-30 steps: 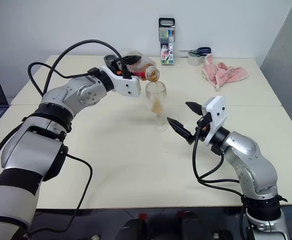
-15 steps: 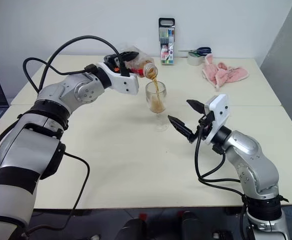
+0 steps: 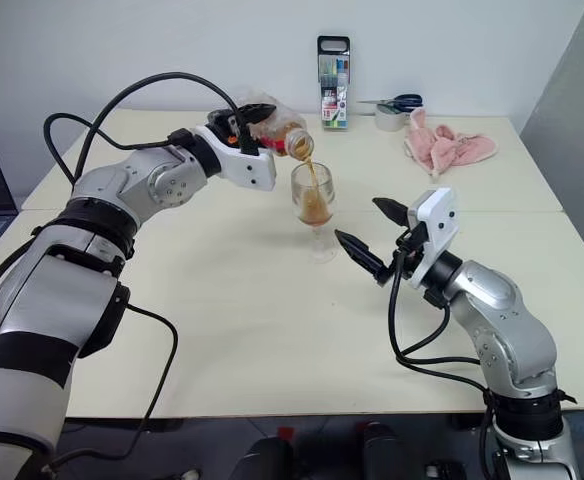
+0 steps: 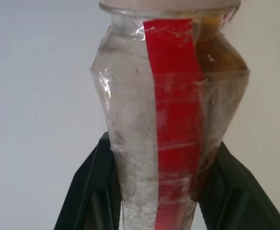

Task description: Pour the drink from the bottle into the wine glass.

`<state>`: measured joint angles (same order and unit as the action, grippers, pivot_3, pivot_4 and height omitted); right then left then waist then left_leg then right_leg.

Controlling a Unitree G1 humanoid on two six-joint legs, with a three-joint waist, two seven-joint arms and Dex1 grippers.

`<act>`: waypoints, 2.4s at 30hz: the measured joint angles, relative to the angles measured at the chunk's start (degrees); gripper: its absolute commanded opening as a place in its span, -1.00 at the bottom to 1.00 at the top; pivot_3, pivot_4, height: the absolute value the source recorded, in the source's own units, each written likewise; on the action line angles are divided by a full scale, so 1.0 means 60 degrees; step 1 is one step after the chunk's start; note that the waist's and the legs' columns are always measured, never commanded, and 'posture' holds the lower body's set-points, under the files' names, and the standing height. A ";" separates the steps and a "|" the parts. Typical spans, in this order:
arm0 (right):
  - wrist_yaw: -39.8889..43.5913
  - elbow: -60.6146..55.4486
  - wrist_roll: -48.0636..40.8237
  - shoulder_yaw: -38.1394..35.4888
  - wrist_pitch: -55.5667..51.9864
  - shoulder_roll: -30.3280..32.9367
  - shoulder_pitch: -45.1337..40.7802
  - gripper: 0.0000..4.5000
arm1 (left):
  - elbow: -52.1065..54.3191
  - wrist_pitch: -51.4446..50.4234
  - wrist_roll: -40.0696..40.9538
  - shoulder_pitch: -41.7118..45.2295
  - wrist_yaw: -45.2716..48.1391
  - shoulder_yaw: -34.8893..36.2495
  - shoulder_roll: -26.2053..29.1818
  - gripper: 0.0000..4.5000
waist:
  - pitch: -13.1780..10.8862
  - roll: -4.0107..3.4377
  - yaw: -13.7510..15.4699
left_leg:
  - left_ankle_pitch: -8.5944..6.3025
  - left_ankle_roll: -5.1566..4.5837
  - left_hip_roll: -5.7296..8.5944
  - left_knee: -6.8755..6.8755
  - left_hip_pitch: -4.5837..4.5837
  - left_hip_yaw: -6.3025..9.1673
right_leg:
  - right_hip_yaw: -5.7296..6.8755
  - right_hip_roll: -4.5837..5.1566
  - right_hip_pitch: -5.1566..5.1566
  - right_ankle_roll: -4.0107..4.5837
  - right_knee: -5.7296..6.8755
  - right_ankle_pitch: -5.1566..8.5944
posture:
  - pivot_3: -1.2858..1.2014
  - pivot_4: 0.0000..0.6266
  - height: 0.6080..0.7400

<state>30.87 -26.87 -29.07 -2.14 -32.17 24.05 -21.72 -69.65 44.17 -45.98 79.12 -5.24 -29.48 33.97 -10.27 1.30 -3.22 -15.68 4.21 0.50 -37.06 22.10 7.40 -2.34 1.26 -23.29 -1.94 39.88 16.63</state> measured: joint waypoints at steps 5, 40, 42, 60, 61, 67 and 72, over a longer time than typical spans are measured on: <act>0.0004 0.0000 0.0007 0.0013 0.0035 0.0000 -0.0003 1.00 | -0.0017 0.0004 -0.0046 0.0001 -0.0123 -0.0082 0.0031 -0.26 | 0.0000 0.0000 0.0000 | 0.0000 0.0000 0.0000 -0.0001 0.0000 0.0000 | 0.0000 0.0000 0.0000 0.0000 0.0001 0.0000 | 0.03 -0.52 1.00; 0.0002 0.0000 0.0061 0.0093 0.0067 -0.0043 0.0050 1.00 | -0.0148 -0.0068 0.0065 0.0127 -0.0085 -0.0249 0.0072 -0.26 | 0.0000 0.0000 -0.0003 | 0.0000 0.0001 0.0000 -0.0004 -0.0001 -0.0002 | 0.0000 0.0000 0.0000 0.0000 0.0005 0.0000 | 0.03 -0.52 1.00; 0.0003 0.0000 0.0068 0.0154 0.0067 -0.0044 0.0050 1.00 | -0.0204 -0.0146 0.0169 0.0126 0.0079 -0.0209 0.0026 -0.26 | 0.0000 0.0000 -0.0004 | 0.0001 0.0001 0.0001 -0.0004 -0.0001 -0.0001 | 0.0000 0.0000 0.0000 0.0000 0.0006 0.0000 | 0.03 -0.52 1.00; -0.0122 -0.0004 0.0522 0.0705 0.0484 -0.0282 -0.0339 1.00 | 0.0105 -0.1578 0.4076 -0.0927 0.3436 0.2651 -0.1118 -0.26 | 0.0001 -0.0001 -0.0017 | 0.0008 0.0014 -0.0003 -0.0018 -0.0004 -0.0002 | -0.0001 0.0001 0.0000 0.0001 0.0013 0.0000 | 0.03 -0.52 1.00; -0.0121 -0.0054 0.0529 0.0766 0.0473 -0.0270 -0.0390 1.00 | 0.0266 -0.1975 0.4574 -0.1148 0.3780 0.3011 -0.1187 -0.26 | 0.0001 -0.0001 -0.0026 | 0.0008 0.0015 -0.0005 -0.0018 -0.0004 0.0000 | 0.0001 0.0000 0.0000 0.0001 0.0013 -0.0001 | 0.03 -0.52 1.00; 0.0139 -0.0667 0.0470 0.1519 -0.0477 0.0188 -0.0634 1.00 | 0.1897 -0.4574 0.6790 -0.2619 0.4980 0.4816 -0.1119 -0.26 | 0.0002 -0.0002 -0.0144 | 0.0017 0.0031 -0.0009 -0.0020 -0.0007 0.0010 | 0.0002 0.0000 0.0000 0.0002 0.0021 -0.0001 | 0.03 -0.52 1.00; 0.0495 -0.0964 0.0317 0.2088 -0.1200 0.0459 -0.1045 1.00 | 0.3884 -0.7263 0.8398 -0.4232 0.5447 0.6153 -0.0818 -0.26 | 0.0006 -0.0002 -0.0256 | 0.0018 0.0032 -0.0009 -0.0025 -0.0007 0.0021 | 0.0005 0.0002 0.0000 0.0003 0.0021 -0.0001 | 0.03 -0.52 1.00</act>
<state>33.84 -32.66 -27.17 10.39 -39.37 26.80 -27.98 -46.34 0.60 4.41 53.73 27.44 7.43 29.06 -10.23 1.29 -4.76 -15.57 4.40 0.44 -37.21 22.05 7.53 -2.31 1.27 -23.28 -1.93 40.01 16.62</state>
